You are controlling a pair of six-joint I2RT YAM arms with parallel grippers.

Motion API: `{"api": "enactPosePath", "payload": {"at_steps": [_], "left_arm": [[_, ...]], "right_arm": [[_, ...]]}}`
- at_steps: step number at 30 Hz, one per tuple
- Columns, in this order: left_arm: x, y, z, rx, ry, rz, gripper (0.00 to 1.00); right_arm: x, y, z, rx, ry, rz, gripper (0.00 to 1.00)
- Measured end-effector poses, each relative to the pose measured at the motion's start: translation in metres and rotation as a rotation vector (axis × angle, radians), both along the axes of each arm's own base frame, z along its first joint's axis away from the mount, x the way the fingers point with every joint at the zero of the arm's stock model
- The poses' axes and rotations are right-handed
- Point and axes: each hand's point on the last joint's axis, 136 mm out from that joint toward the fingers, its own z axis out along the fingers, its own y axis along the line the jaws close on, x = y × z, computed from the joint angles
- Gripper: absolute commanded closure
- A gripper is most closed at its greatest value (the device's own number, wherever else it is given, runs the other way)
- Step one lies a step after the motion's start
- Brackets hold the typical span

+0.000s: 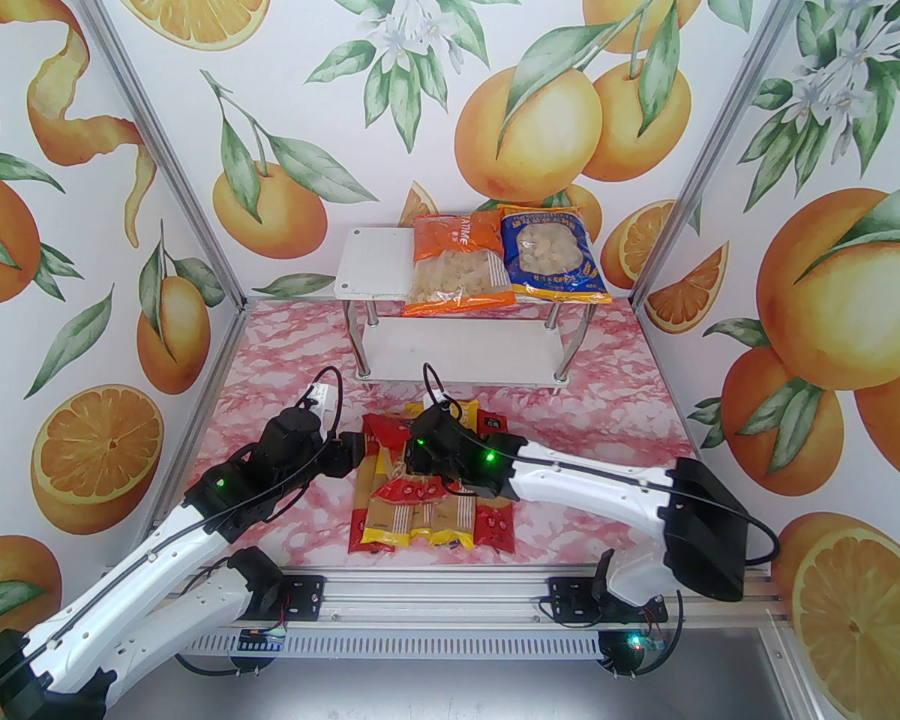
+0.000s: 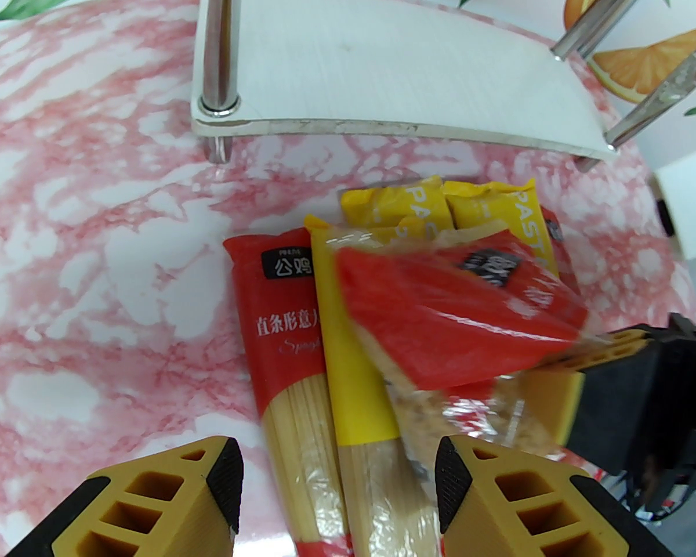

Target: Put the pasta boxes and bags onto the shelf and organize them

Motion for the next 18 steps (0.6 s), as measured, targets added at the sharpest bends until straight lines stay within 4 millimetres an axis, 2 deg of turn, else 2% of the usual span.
{"api": "enactPosePath", "payload": {"at_steps": [2, 5, 8, 10, 13, 16, 18], "left_arm": [[0.0, -0.001, 0.0, -0.003, 0.002, -0.002, 0.39], [-0.001, -0.002, -0.001, -0.005, 0.006, -0.008, 0.37], [-0.001, -0.003, -0.003, -0.006, 0.017, -0.015, 0.36], [-0.001, -0.005, -0.006, -0.002, 0.031, -0.018, 0.36], [-0.002, -0.009, -0.013, 0.008, 0.055, -0.025, 0.34], [-0.008, -0.024, -0.021, 0.028, 0.089, -0.071, 0.32], [-0.012, -0.039, -0.025, 0.044, 0.109, -0.108, 0.32]], "right_arm": [[0.003, 0.007, 0.001, 0.023, -0.006, -0.005, 0.66], [0.007, 0.013, 0.009, 0.064, -0.025, -0.009, 0.42], [0.01, 0.017, 0.018, 0.094, -0.046, -0.008, 0.3], [0.01, 0.014, 0.025, 0.096, -0.066, -0.008, 0.28], [0.013, 0.001, 0.047, 0.085, -0.132, -0.02, 0.22], [0.014, -0.023, 0.074, 0.067, -0.205, -0.04, 0.19], [0.017, -0.046, 0.085, 0.055, -0.237, -0.064, 0.18]]}}
